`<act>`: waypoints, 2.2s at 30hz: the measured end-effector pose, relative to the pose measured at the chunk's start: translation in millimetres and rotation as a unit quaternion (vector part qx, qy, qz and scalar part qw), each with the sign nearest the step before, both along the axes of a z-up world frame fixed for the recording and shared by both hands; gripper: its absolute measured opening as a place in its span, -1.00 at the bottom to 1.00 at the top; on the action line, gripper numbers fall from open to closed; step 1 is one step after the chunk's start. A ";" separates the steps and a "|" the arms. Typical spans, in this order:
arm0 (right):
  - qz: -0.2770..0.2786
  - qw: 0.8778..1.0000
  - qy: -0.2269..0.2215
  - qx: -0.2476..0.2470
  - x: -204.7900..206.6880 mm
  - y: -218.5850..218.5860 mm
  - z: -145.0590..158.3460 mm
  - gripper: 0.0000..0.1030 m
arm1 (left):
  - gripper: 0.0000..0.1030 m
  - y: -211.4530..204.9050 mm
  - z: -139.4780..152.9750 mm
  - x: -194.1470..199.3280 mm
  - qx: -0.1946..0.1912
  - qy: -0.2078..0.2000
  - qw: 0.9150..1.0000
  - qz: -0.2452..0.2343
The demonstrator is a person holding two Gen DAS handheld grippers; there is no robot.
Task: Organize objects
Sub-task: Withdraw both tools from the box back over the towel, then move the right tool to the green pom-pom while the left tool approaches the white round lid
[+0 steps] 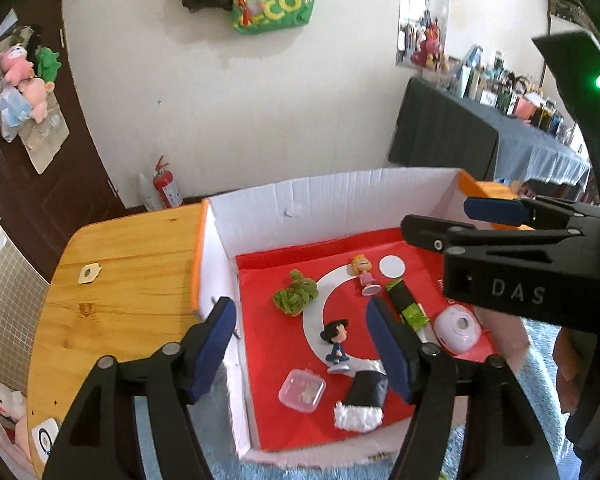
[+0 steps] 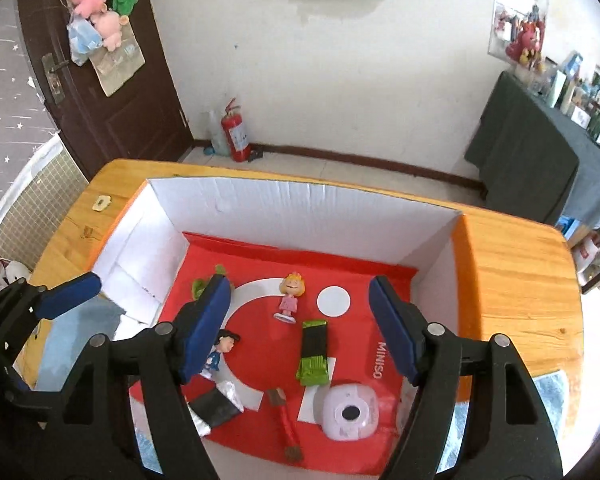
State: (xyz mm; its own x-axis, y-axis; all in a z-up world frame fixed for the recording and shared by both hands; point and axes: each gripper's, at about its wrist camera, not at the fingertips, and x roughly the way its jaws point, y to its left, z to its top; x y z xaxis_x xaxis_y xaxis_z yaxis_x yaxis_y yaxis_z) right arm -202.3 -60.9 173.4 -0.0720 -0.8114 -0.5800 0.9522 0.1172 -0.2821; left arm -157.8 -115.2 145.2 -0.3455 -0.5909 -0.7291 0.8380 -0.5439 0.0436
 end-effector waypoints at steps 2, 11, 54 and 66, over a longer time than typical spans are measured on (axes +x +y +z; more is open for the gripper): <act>0.000 1.000 0.004 -0.015 0.3 11.7 2.8 0.38 | 0.44 7.5 5.4 5.6 -0.009 0.006 1.000 0.002; 0.014 0.996 -0.001 -0.086 -1.0 77.3 15.9 0.60 | 0.67 51.7 22.3 30.5 -0.045 0.043 0.998 0.006; -0.010 0.996 -0.001 -0.085 -43.2 176.2 -144.6 0.84 | 0.93 129.1 -85.6 79.1 0.006 0.065 0.998 0.024; 0.004 0.999 0.035 -0.024 -28.1 145.8 -174.0 0.83 | 0.93 110.8 -93.3 76.7 0.024 0.060 0.997 0.030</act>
State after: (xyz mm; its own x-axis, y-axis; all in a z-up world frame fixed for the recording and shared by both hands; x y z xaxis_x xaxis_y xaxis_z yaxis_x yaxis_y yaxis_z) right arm -230.4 84.9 -0.6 -0.1042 -0.8391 -0.5339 0.9288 0.1099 -0.3540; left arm -81.0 -4.4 51.8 -0.3982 -0.5784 -0.7120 0.8662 -0.4925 -0.0844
